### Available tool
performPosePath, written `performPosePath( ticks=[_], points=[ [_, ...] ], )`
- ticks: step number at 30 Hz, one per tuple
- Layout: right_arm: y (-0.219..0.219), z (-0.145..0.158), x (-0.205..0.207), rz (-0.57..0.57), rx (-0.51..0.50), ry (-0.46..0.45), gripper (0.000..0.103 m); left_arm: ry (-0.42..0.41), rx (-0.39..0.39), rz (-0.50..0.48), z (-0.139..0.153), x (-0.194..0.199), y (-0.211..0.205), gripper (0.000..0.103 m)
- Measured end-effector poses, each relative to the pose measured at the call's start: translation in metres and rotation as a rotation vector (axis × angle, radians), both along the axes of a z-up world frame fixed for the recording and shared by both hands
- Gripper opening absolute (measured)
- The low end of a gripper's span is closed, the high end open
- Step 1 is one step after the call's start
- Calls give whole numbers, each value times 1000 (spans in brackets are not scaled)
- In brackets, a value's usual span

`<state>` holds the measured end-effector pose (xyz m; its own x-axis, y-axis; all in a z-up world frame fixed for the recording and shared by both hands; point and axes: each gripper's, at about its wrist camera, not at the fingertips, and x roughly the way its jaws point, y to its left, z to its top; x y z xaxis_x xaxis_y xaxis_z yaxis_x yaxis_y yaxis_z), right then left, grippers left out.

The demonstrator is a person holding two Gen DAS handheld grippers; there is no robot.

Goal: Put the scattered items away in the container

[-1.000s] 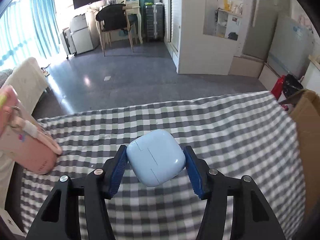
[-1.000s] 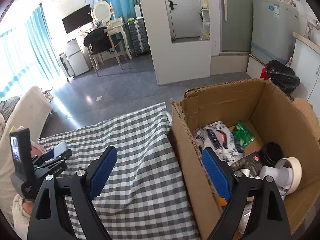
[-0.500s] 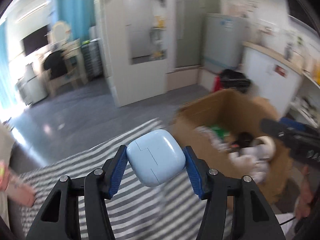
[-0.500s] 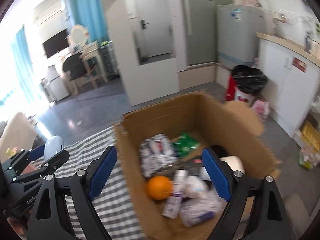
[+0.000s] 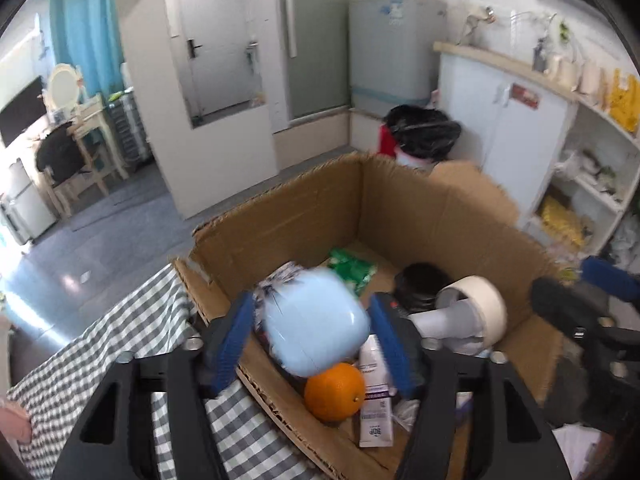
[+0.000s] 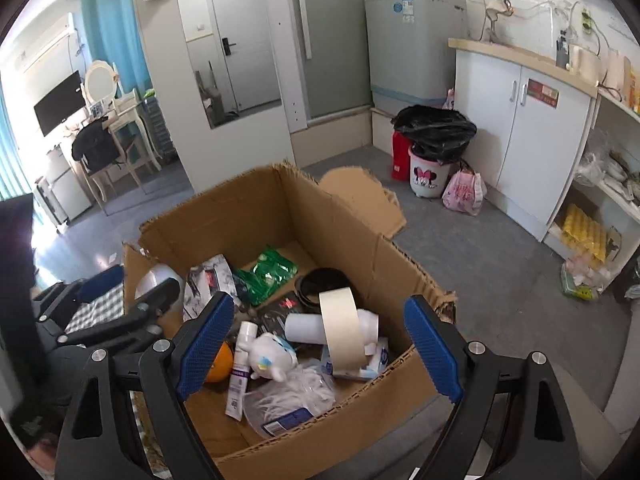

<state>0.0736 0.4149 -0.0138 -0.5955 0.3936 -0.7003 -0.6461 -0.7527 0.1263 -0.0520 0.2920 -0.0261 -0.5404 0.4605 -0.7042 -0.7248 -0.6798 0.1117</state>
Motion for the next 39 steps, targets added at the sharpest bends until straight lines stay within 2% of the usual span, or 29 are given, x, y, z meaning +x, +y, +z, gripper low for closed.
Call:
performPosePath(
  ticks=[1,2,5,11,16,19,22,29,34,39],
  points=[
    [1,-2,0,6,-10,0,87,22,-9,26,-2,2,-1,101],
    [2,-4,0,12,-17,0,87,40,-8,45,-2,5,-3,103],
    [0,-5,-2,41,-32,7,87,55,-10,71,3,7,-12,103],
    [-21,18,-8,163,-12,59,87,80,1,247,26,8,-57,103],
    [-51,48,-8,363,-9,95,87,6,27,477,49,1,-125,103],
    [-66,57,-8,431,12,94,91,23,54,628,58,9,-169,103],
    [-74,58,-7,473,20,92,91,21,62,710,62,16,-199,103],
    [-86,45,-16,504,25,42,91,28,53,775,64,34,-229,103],
    [-95,35,-23,526,33,24,91,16,44,773,63,36,-232,103],
    [-90,24,-33,502,17,0,91,5,37,760,60,36,-229,103]
  ],
)
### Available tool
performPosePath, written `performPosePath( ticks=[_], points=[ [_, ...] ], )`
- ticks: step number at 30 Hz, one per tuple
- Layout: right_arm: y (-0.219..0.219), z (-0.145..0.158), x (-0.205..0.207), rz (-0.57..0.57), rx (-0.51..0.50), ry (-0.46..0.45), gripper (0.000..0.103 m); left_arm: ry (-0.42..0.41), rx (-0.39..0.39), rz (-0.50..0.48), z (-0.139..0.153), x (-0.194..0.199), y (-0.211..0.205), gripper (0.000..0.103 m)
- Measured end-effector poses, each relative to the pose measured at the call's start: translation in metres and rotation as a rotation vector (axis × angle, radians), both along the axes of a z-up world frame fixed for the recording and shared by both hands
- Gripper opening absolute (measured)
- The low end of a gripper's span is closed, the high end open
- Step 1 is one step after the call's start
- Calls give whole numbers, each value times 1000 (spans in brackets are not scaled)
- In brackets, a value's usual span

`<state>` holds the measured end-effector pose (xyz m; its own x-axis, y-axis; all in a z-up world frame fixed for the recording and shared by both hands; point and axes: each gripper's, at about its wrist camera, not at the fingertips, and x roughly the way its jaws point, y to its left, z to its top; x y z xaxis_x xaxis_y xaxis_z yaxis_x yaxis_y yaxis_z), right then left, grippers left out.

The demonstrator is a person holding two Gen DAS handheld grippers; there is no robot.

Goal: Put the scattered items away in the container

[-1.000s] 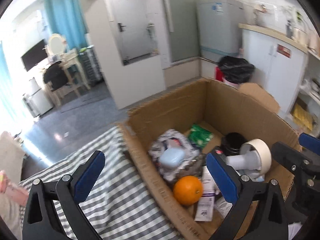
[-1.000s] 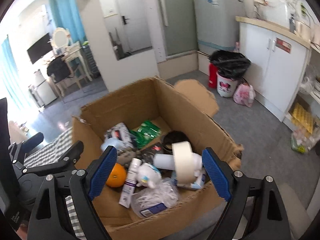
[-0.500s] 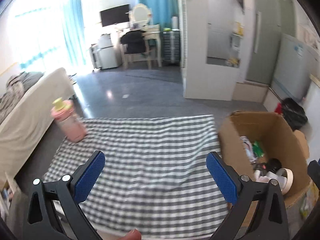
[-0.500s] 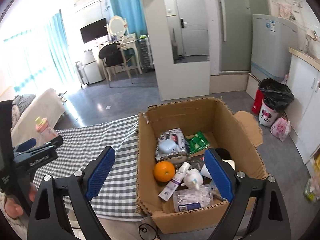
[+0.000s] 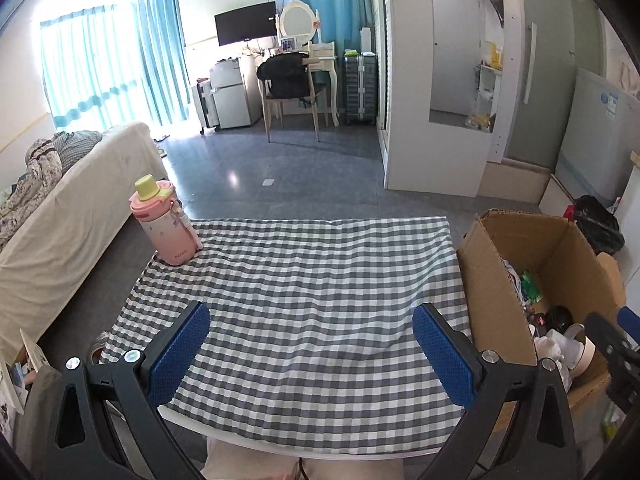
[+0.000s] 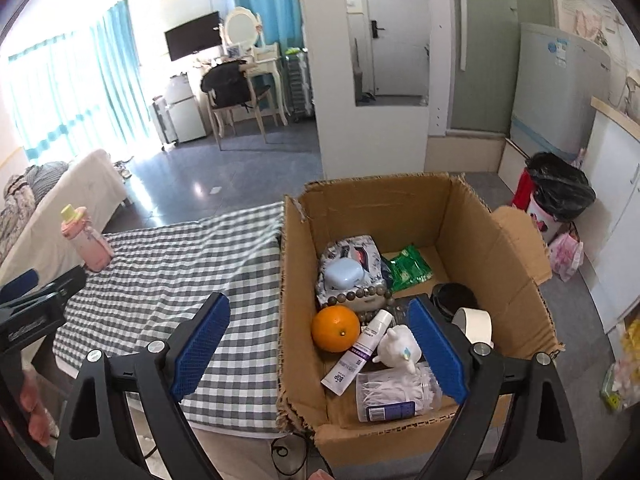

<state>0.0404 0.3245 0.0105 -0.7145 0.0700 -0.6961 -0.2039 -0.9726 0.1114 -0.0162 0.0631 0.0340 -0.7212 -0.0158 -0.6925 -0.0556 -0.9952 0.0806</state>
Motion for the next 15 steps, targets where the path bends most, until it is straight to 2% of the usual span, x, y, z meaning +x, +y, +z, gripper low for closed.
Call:
performPosePath(
  ticks=[9,15],
  points=[
    [0,-2,-1,-8,4,-5,91,-19,10,-8,-3,-2,-1,103],
    [-1,-4,-4,-4,7,-12,91,-65,23,-20,-12,-8,0,103]
  ],
)
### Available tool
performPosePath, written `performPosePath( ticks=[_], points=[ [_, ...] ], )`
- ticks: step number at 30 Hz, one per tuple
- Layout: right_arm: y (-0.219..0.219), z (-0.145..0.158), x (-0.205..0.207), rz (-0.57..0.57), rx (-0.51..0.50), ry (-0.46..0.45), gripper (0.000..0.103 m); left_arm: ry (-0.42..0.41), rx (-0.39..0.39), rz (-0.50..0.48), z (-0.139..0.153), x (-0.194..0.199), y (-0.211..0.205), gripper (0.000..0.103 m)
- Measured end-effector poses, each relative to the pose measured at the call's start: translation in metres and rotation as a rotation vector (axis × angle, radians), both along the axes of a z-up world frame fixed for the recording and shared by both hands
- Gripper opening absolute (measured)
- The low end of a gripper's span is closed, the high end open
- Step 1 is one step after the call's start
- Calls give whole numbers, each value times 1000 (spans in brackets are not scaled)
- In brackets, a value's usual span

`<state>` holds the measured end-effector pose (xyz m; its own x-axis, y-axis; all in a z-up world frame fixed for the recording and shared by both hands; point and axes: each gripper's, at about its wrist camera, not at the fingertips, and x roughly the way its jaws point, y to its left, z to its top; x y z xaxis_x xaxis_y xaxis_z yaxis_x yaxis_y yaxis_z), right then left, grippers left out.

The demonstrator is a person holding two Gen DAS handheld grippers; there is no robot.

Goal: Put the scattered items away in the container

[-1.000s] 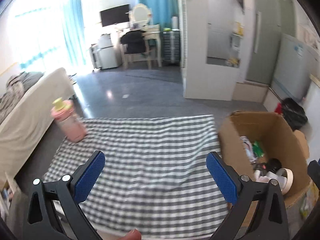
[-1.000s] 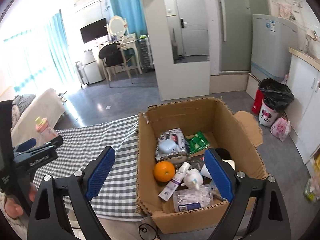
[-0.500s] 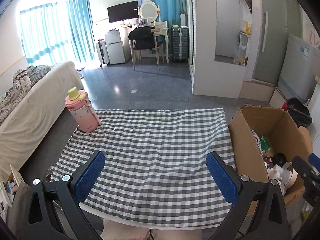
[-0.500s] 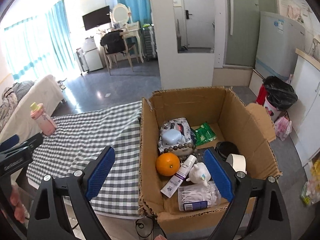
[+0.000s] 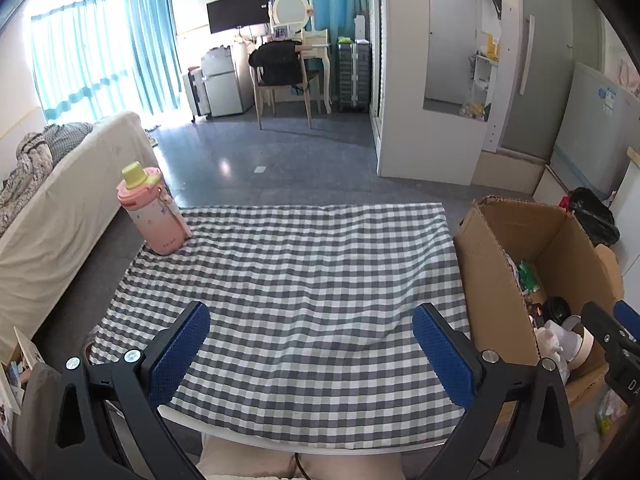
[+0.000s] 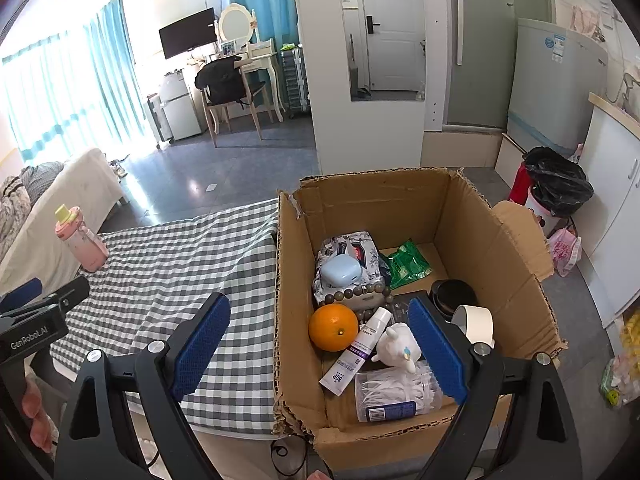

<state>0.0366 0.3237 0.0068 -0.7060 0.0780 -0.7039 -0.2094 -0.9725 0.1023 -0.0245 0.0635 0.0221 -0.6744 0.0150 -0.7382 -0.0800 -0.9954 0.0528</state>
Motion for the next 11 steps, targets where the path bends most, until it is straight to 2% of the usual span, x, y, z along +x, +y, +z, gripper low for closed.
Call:
performPosePath(
  ticks=[9,11],
  points=[
    [-3,-3,-3,-1,10,-13,91,-48,77,21,-19,-11,-10,103],
    [-3,-4,-3,-3,11,-15,91,-50,70,18,-21,-10,-7,103]
  ],
)
